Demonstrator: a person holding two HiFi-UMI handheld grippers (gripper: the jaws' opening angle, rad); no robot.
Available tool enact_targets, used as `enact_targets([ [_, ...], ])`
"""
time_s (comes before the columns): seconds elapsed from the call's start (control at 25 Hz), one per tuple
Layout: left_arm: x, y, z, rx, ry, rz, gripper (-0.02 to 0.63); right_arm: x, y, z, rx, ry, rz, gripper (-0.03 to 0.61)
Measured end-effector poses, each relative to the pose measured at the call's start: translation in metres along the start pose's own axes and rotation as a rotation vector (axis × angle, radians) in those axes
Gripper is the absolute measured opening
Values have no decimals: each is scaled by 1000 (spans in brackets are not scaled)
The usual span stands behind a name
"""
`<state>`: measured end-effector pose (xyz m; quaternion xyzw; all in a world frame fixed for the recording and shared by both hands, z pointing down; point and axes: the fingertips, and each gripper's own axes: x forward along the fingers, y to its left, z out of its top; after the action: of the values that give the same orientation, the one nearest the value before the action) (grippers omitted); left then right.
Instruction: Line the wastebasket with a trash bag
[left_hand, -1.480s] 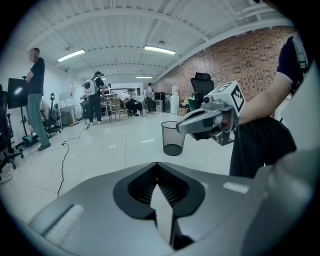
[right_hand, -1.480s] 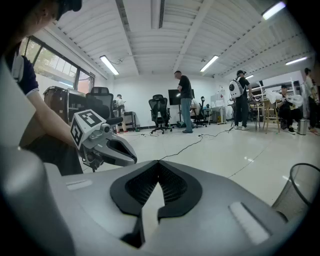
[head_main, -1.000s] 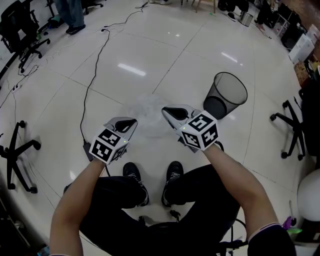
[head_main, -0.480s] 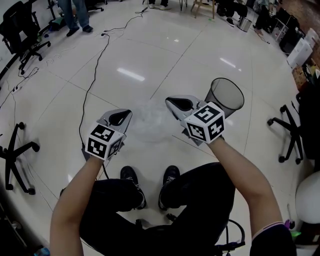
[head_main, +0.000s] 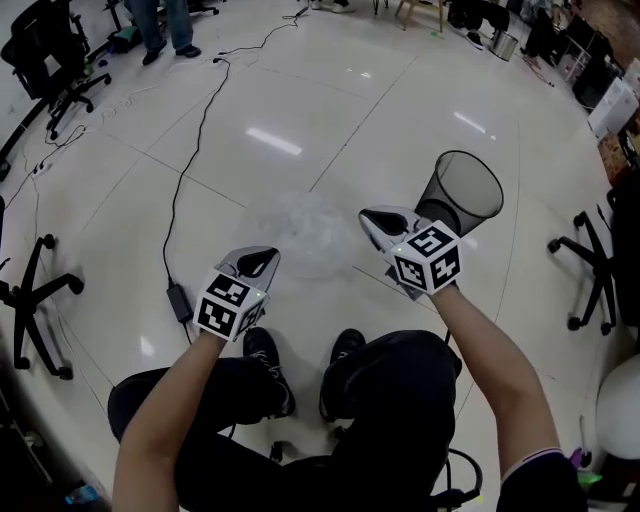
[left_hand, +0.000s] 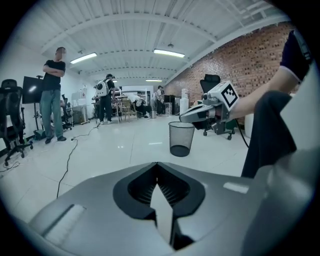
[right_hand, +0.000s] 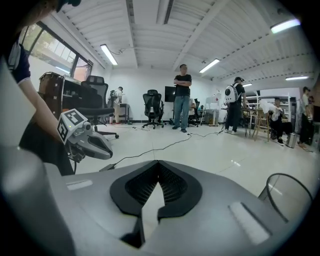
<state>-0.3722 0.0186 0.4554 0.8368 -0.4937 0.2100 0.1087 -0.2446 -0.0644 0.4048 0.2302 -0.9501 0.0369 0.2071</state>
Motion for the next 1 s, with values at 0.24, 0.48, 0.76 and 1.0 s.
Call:
enact_targets([
  [0.24,28,-17,-35,-8,24,-34,12,20,-4,-68,50,49,-23,2],
  [0.48,57,-19,-72,-55,76,-56,14,45,-7,-129,95,107,-26,6],
  [0.76,87,-11,-107,-141,131,-48,14,79,-4,-203,160,239,1,80],
  [1.0,105,0,-123,-214,198,-28,14,107,-7,-248,240,347,4,149],
])
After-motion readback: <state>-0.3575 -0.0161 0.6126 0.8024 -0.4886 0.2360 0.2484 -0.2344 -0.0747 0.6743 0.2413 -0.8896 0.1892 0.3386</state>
